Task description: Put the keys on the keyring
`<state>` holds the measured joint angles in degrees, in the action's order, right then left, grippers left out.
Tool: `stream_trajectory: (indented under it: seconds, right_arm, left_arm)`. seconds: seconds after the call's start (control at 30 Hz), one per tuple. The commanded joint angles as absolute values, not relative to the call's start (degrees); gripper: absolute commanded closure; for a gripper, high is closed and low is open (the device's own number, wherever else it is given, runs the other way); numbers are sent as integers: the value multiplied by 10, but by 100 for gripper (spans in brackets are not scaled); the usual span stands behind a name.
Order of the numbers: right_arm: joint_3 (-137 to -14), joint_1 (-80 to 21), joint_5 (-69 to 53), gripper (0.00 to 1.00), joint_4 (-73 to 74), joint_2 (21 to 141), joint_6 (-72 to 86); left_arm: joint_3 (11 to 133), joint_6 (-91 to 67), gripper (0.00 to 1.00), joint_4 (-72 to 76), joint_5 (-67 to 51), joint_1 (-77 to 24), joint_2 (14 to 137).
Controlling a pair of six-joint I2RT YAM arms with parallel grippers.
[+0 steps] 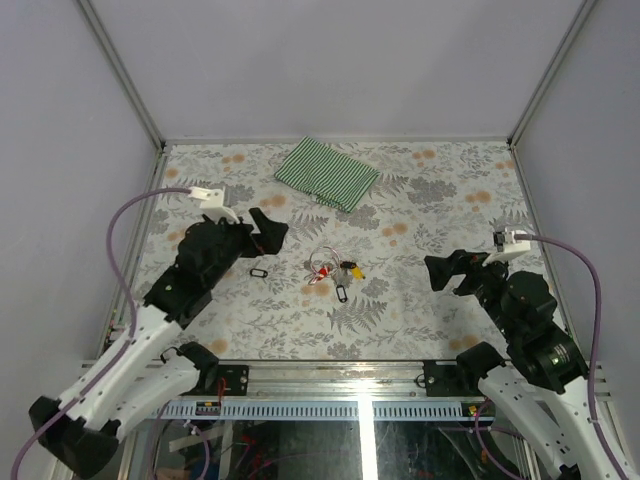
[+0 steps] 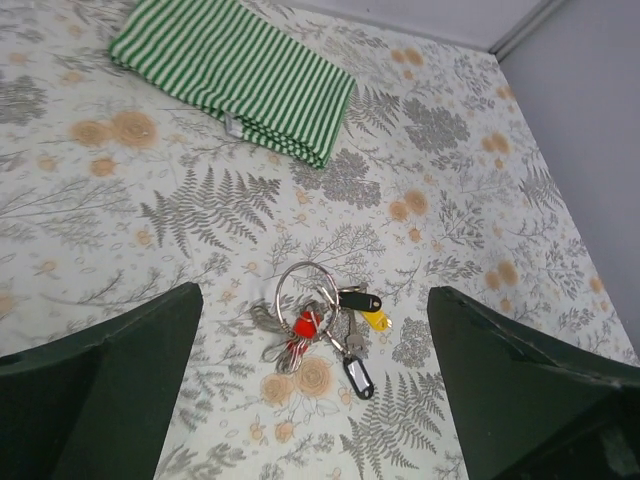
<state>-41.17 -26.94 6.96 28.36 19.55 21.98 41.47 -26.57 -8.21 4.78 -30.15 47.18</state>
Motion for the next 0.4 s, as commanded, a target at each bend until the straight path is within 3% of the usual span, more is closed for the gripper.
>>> stream_trajectory:
  seconds: [0.0,0.37]
  right_arm:
    - [-446,-267,115,1,290,181,180]
    - [-436,-267,132,1,290,173,157]
  left_arm:
    - [445,-231,0,-218,111,-297,396]
    - [443,-207,0,-302,136,-298,323]
